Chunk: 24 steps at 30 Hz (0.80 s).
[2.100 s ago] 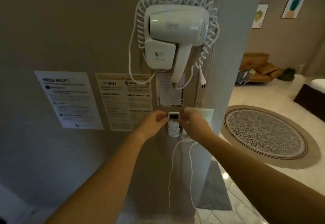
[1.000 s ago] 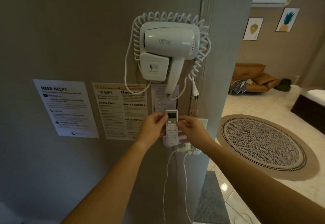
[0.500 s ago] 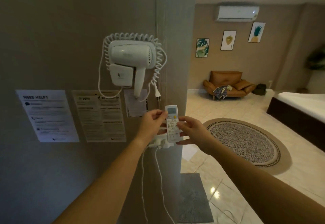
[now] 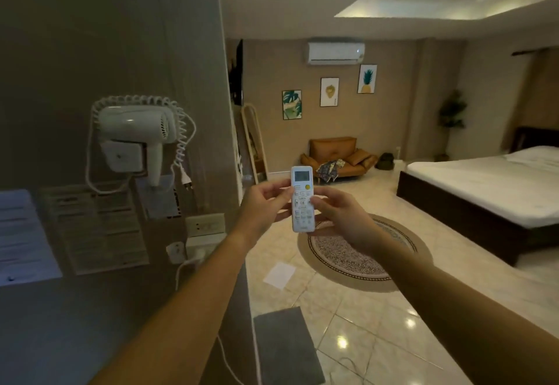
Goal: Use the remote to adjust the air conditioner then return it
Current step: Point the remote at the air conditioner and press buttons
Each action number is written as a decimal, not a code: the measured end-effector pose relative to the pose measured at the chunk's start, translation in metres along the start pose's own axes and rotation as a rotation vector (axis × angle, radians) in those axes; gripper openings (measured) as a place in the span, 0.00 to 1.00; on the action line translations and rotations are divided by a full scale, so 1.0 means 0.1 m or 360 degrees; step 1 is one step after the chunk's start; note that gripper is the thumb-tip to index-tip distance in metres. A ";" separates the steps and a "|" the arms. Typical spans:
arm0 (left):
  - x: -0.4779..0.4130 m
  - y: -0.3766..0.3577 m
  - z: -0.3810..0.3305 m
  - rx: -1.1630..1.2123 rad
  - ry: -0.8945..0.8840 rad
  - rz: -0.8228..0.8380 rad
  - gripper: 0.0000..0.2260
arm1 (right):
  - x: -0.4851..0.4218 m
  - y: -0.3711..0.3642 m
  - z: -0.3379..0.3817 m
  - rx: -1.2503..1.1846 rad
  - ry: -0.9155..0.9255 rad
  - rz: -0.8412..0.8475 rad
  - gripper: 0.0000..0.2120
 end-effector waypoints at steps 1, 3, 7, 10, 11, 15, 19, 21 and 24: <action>0.03 -0.14 -0.03 0.0011 -0.0007 0.0017 0.11 | 0.07 0.15 0.02 -0.0010 0.0002 -0.0022 0.12; 0.11 -0.43 -0.09 0.0055 -0.0013 0.0059 0.12 | 0.20 0.43 0.03 -0.0025 -0.0005 -0.0060 0.12; 0.23 -0.99 -0.17 0.0118 -0.0021 0.0180 0.13 | 0.49 0.97 0.04 0.0028 -0.0001 -0.0151 0.13; 0.31 -1.39 -0.21 0.0132 -0.0034 0.0243 0.14 | 0.69 1.34 0.04 0.0018 -0.0026 -0.0212 0.13; 0.33 -1.51 -0.22 0.0132 -0.0040 0.0246 0.14 | 0.75 1.46 0.04 0.0017 -0.0034 -0.0231 0.14; 0.40 -1.94 -0.26 0.0174 -0.0048 0.0307 0.14 | 0.93 1.87 0.03 0.0028 -0.0023 -0.0310 0.13; 0.41 -2.29 -0.35 0.0214 -0.0082 0.0435 0.15 | 1.06 2.20 0.04 0.0024 -0.0033 -0.0401 0.13; 0.38 -2.44 -0.41 0.0229 -0.0090 0.0488 0.15 | 1.09 2.34 0.05 0.0026 -0.0030 -0.0447 0.13; 0.32 -2.63 -0.49 0.0224 -0.0120 0.0552 0.15 | 1.12 2.51 0.09 0.0038 -0.0015 -0.0508 0.13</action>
Point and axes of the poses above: each hand's wrist, its own x-axis away from the middle knuckle, its own y-axis out of the back of the hand, z = x × y, the point moved 4 cm from there along -x, towards the middle knuckle, and after that the axes turned 6 degrees about -z, right-handed, at the moved point
